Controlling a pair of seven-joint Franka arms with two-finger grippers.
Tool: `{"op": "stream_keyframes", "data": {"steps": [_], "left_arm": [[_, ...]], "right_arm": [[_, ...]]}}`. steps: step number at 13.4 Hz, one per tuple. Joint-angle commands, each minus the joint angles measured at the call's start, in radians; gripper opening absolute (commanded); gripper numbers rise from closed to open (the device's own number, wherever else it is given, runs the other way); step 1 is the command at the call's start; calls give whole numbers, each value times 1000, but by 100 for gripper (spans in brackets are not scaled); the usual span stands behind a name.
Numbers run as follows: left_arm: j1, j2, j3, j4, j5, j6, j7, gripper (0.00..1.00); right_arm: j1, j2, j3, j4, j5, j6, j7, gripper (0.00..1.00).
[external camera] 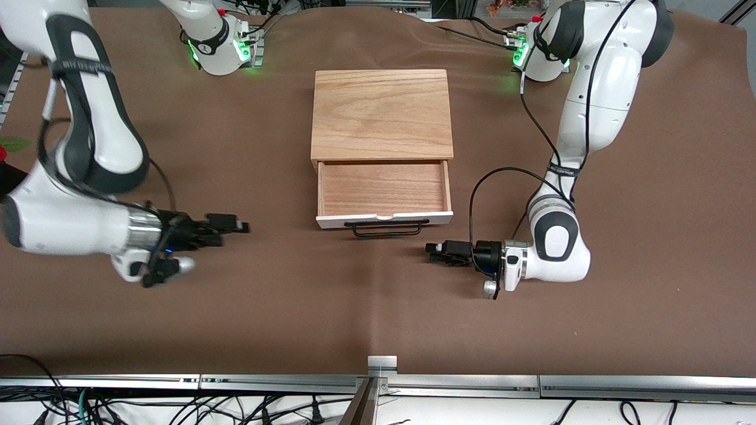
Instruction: Pull top drawer with both arms simultaneously
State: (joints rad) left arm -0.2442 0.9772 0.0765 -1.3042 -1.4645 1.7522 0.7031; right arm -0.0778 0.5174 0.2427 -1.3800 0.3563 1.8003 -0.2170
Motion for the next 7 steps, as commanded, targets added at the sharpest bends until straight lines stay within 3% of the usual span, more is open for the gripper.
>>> {"op": "stream_keyframes", "data": {"steps": [1, 5, 7], "left_arm": [[-1, -81, 23, 6, 171, 1, -100, 100], [0, -187, 69, 6, 523, 4, -116, 100], [2, -241, 83, 5, 681, 4, -113, 100]], "right_arm": [[6, -201, -62, -143, -147, -31, -4, 100], [6, -325, -115, -178, -328, -72, 1, 100], [4, -437, -117, -256, -359, -73, 36, 100]]}}
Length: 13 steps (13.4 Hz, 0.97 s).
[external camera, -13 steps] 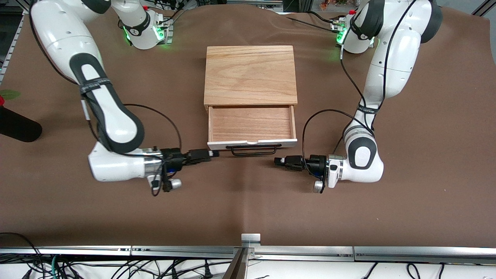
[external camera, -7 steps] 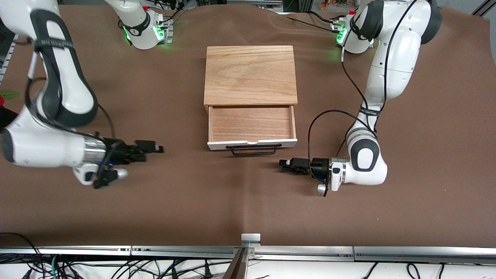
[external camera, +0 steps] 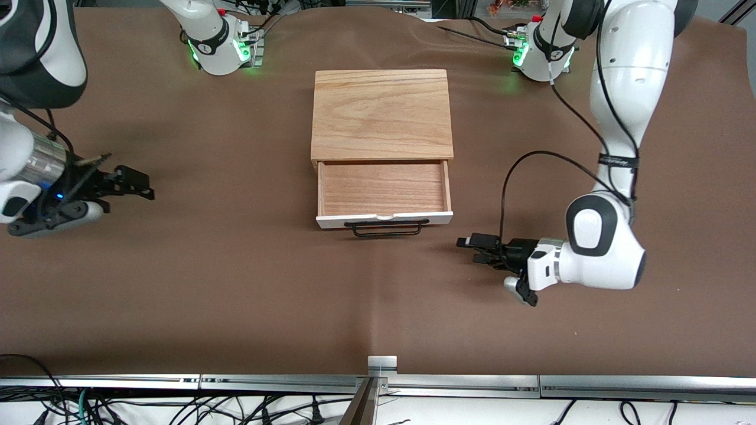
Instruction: Pull top drawer with both arms simultaneously
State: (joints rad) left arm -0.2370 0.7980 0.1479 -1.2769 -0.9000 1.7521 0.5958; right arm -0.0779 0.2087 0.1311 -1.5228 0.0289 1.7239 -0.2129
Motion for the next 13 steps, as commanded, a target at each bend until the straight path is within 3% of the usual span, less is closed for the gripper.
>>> {"op": "stream_keyframes", "data": {"steps": [1, 4, 13], "left_arm": [[-2, -81, 13, -22, 165, 4, -4, 100], [5, -158, 15, -32, 387, 7, 4, 100], [34, -347, 15, -38, 887, 20, -5, 100]], "right_arm": [[6, -173, -11, -144, -30, -6, 56, 100], [6, -236, -11, -154, -30, -102, 113, 100], [9, -245, -8, -155, -27, -102, 102, 100]]}}
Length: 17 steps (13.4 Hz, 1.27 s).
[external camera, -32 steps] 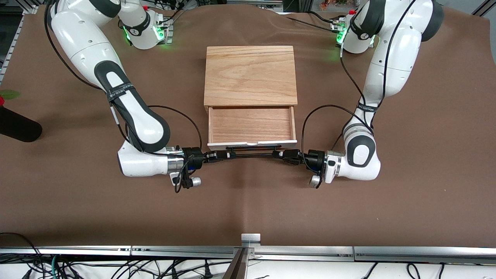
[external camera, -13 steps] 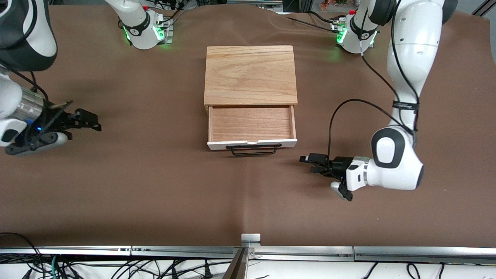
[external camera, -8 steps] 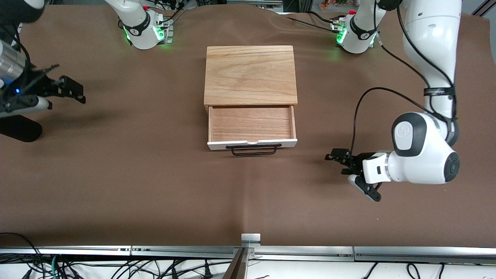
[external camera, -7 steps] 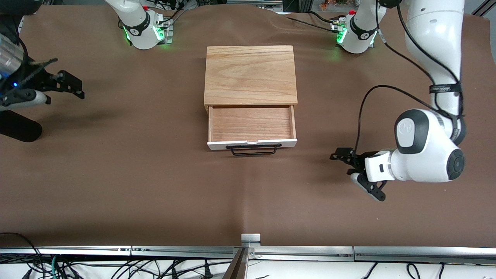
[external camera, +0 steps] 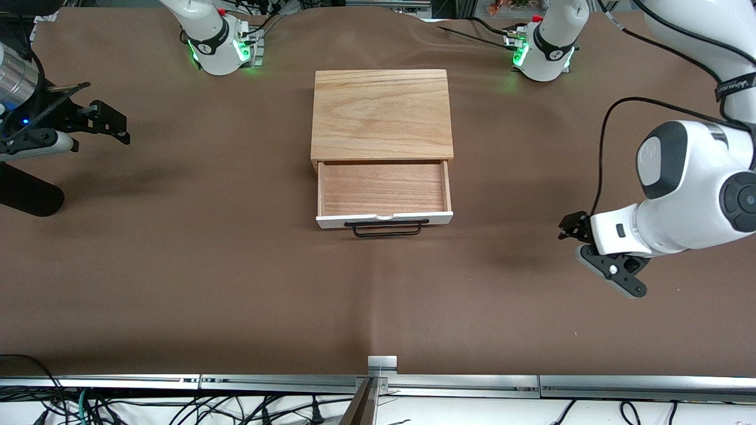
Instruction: Pull top drawer with both arms simultaneously
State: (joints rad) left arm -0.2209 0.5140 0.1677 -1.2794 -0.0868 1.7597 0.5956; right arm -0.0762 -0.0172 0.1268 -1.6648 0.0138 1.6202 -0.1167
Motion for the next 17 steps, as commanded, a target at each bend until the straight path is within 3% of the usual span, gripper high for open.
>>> {"op": "stream_keyframes", "data": {"steps": [1, 5, 10, 14, 17], "left_arm": [[31, -81, -5, -35, 97, 15, -5, 100], [72, -155, -5, -37, 157, 60, -72, 100], [112, -275, -11, -162, 157, 8, -342, 100], [113, -354, -56, -250, 159, -78, -551, 100], [115, -358, -83, -258, 145, -81, -545, 100]], "right_arm": [[7, -21, -4, -13, -9, 7, 6, 100], [9, -23, -1, -12, -9, 9, 2, 100], [9, -23, 2, -9, -9, 1, 2, 100], [9, -20, 2, -9, -9, 0, 2, 100], [7, -18, 2, -9, -9, 1, 0, 100]]}}
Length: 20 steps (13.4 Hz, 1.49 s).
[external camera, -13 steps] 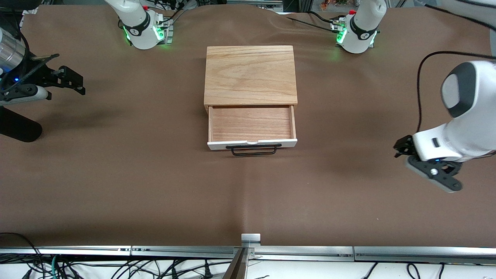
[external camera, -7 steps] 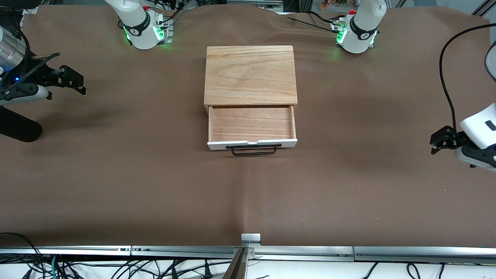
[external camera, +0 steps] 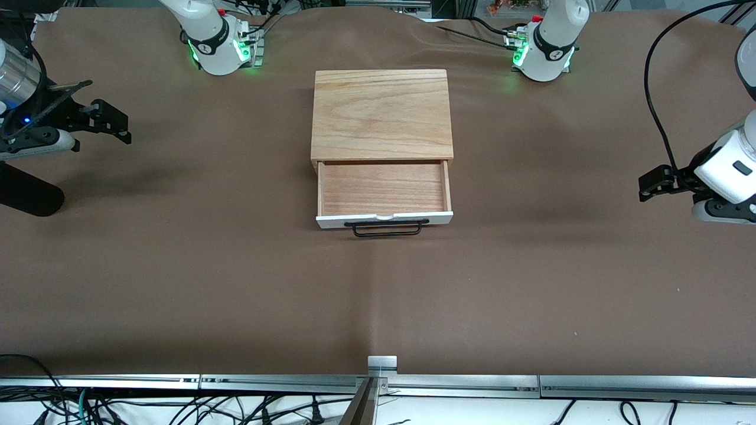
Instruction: Pull top drawer with both arms simultaneously
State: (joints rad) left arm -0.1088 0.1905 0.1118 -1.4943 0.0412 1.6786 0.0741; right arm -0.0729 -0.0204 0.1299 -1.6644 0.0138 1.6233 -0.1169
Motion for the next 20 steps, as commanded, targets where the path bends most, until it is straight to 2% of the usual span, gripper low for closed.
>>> {"op": "stream_keyframes", "data": {"steps": [1, 4, 7, 20], "left_arm": [[1, -31, -38, -40, 17, -8, -24, 100], [-9, -31, -41, -38, 14, -23, -33, 100], [-9, -25, -40, -38, -43, -23, -34, 100], [-14, -22, -41, -30, -41, -36, -36, 100]], "right_arm": [[4, -15, -1, -9, -9, -2, 0, 100], [5, -16, 0, -9, -8, -2, 2, 100], [5, -16, 0, -11, -5, -2, 2, 100], [12, -7, 4, 11, 2, -2, -12, 100]]}}
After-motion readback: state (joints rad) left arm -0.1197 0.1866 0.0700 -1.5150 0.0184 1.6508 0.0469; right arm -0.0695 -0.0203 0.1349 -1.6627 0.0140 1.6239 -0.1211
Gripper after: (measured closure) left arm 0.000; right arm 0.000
